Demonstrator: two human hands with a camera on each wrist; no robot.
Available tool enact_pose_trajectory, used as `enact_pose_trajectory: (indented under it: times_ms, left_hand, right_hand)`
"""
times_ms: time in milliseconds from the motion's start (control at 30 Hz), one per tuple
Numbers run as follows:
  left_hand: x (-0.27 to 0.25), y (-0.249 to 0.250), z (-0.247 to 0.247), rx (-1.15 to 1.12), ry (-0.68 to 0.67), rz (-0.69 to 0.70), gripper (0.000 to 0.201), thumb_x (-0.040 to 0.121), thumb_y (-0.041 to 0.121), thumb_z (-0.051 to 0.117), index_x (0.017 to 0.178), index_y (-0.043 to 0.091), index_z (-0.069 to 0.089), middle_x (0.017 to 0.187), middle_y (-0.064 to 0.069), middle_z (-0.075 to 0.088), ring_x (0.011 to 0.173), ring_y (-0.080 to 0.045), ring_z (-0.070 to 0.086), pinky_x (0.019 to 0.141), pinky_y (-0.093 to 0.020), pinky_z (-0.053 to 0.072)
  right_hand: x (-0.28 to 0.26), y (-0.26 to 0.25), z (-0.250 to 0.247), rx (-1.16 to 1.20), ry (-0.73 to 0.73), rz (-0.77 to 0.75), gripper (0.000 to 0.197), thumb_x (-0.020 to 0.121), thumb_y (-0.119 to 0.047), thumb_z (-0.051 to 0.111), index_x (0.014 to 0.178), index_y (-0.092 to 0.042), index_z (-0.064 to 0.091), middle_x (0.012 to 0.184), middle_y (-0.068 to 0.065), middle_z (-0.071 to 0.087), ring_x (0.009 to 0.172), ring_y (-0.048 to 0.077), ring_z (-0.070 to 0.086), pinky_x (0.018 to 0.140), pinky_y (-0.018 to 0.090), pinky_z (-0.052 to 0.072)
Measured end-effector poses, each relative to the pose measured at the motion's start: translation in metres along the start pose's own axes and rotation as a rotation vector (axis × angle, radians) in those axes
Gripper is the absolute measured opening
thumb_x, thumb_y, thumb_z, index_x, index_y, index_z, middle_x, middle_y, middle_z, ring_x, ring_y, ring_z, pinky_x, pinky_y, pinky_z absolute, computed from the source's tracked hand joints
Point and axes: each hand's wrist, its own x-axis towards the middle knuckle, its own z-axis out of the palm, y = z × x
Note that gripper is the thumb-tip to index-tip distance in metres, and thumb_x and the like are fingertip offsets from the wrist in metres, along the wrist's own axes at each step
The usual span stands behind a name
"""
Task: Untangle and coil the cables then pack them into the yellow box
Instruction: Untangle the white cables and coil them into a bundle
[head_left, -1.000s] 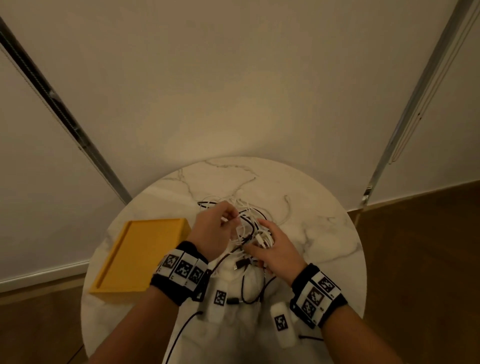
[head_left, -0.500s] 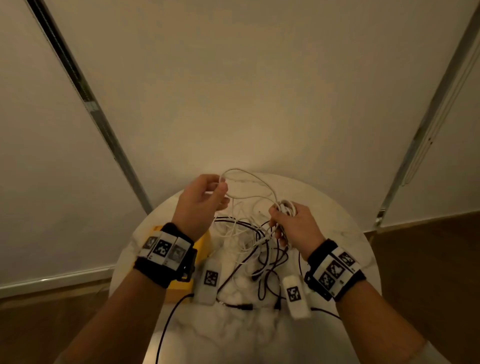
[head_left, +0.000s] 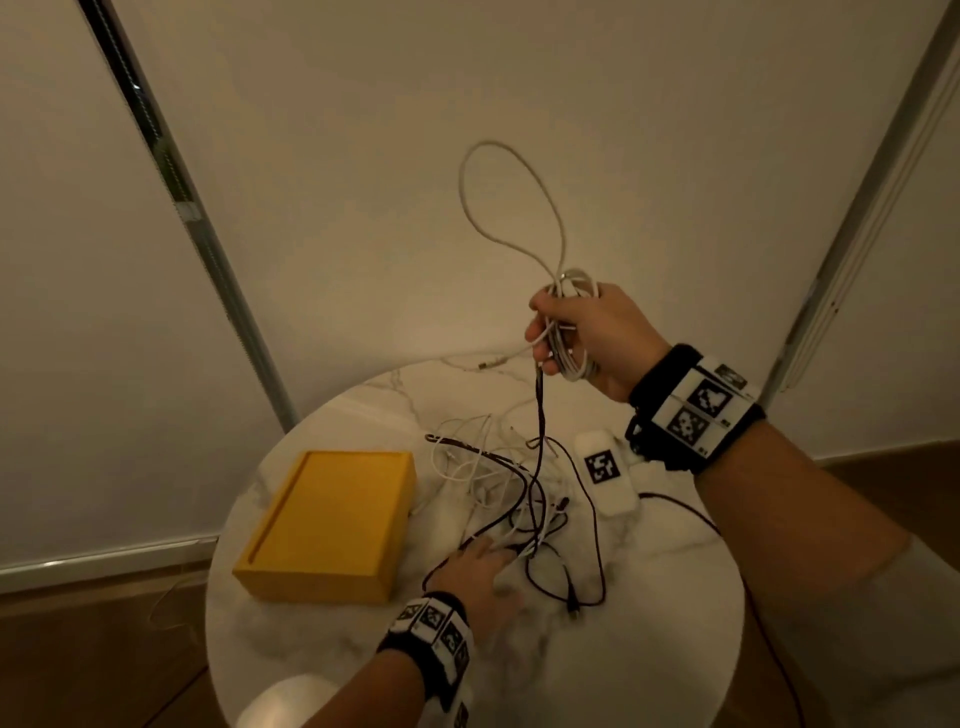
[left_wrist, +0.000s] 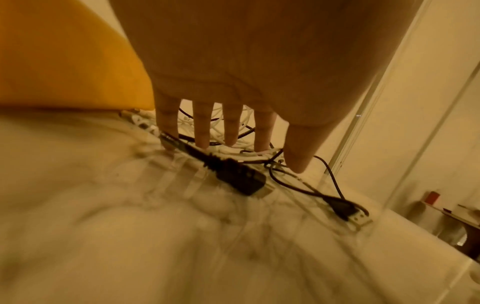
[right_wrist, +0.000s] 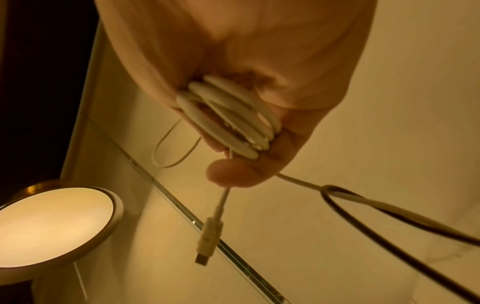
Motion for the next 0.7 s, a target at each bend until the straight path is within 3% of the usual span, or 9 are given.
enact_pose_trajectory:
  times_ms: [67, 167, 267, 333, 400, 467, 533, 600, 700]
  left_hand:
    - [-0.008, 0.005, -0.014, -0.041, 0.0, 0.006, 0.057, 0.093, 0.053, 0.046, 0.146, 0.035, 0.037, 0.161, 0.001, 0.025, 0.147, -0.024, 0.023, 0.12, -0.043, 0.025]
    - [-0.021, 0.011, -0.046, -0.252, 0.195, 0.009, 0.048, 0.094, 0.038, 0.049, 0.141, 0.028, 0.046, 0.151, -0.001, 0.043, 0.136, -0.023, 0.042, 0.113, -0.041, 0.038]
    - [-0.036, 0.019, -0.089, -0.853, 0.479, 0.144, 0.066, 0.093, 0.042, 0.057, 0.152, 0.033, 0.029, 0.158, 0.006, 0.033, 0.141, -0.014, 0.036, 0.115, -0.041, 0.035]
    - [-0.042, 0.032, -0.121, -1.036, 0.585, 0.289, 0.078, 0.088, 0.056, 0.059, 0.154, 0.036, 0.024, 0.156, 0.013, 0.031, 0.139, -0.008, 0.034, 0.113, -0.037, 0.034]
    - [-0.044, 0.046, -0.149, -0.974, 0.636, 0.355, 0.079, 0.083, 0.067, 0.057, 0.15, 0.036, 0.03, 0.152, 0.015, 0.038, 0.134, -0.005, 0.038, 0.108, -0.033, 0.036]
    - [-0.038, 0.051, -0.162, -0.84, 0.671, 0.356, 0.046, 0.091, 0.057, 0.056, 0.129, 0.032, 0.051, 0.129, 0.011, 0.061, 0.114, -0.004, 0.055, 0.094, -0.03, 0.044]
    - [-0.031, 0.049, -0.16, -0.78, 0.657, 0.33, 0.015, 0.1, 0.038, 0.053, 0.103, 0.025, 0.061, 0.096, 0.01, 0.068, 0.087, -0.005, 0.061, 0.079, -0.03, 0.046]
    - [-0.023, 0.039, -0.147, -0.729, 0.598, 0.303, 0.021, 0.102, 0.031, 0.05, 0.089, 0.023, 0.063, 0.085, 0.007, 0.069, 0.081, -0.01, 0.063, 0.077, -0.034, 0.051]
    - [-0.018, 0.027, -0.121, -0.63, 0.547, 0.267, 0.021, 0.101, 0.032, 0.053, 0.086, 0.021, 0.063, 0.088, 0.0, 0.071, 0.085, -0.016, 0.066, 0.08, -0.034, 0.055]
  right_hand:
    - [0.003, -0.017, 0.003, 0.003, -0.003, -0.031, 0.012, 0.102, -0.011, 0.056, 0.094, -0.003, 0.061, 0.073, 0.015, 0.065, 0.054, 0.023, 0.061, 0.048, 0.031, 0.052]
    - [0.006, -0.034, 0.008, 0.014, -0.01, -0.069, 0.013, 0.102, -0.011, 0.055, 0.094, -0.002, 0.061, 0.074, 0.016, 0.065, 0.055, 0.023, 0.061, 0.049, 0.031, 0.053]
    - [0.006, -0.037, 0.016, 0.009, -0.068, -0.042, 0.014, 0.102, -0.012, 0.055, 0.093, -0.003, 0.062, 0.074, 0.015, 0.066, 0.056, 0.022, 0.062, 0.049, 0.03, 0.053]
    - [0.006, -0.034, 0.023, 0.008, -0.124, -0.01, 0.015, 0.102, -0.012, 0.055, 0.094, -0.003, 0.062, 0.073, 0.014, 0.067, 0.056, 0.022, 0.062, 0.049, 0.03, 0.053]
    - [0.004, -0.034, 0.03, 0.006, -0.182, 0.011, 0.015, 0.102, -0.013, 0.055, 0.094, -0.003, 0.063, 0.074, 0.014, 0.067, 0.057, 0.022, 0.063, 0.049, 0.029, 0.054]
    - [0.003, -0.036, 0.035, 0.01, -0.215, 0.012, 0.016, 0.102, -0.014, 0.054, 0.094, -0.003, 0.063, 0.074, 0.014, 0.067, 0.057, 0.022, 0.063, 0.049, 0.029, 0.054]
    - [0.002, -0.039, 0.034, 0.022, -0.2, -0.013, 0.017, 0.103, -0.014, 0.053, 0.094, -0.003, 0.063, 0.074, 0.013, 0.067, 0.056, 0.021, 0.062, 0.049, 0.029, 0.053]
    - [0.002, -0.041, 0.03, 0.036, -0.151, -0.048, 0.017, 0.103, -0.013, 0.053, 0.093, -0.003, 0.063, 0.074, 0.013, 0.066, 0.056, 0.021, 0.062, 0.049, 0.029, 0.053]
    - [0.003, -0.037, 0.02, 0.053, -0.073, -0.097, 0.017, 0.103, -0.013, 0.053, 0.092, -0.004, 0.062, 0.073, 0.013, 0.066, 0.055, 0.022, 0.061, 0.049, 0.03, 0.052]
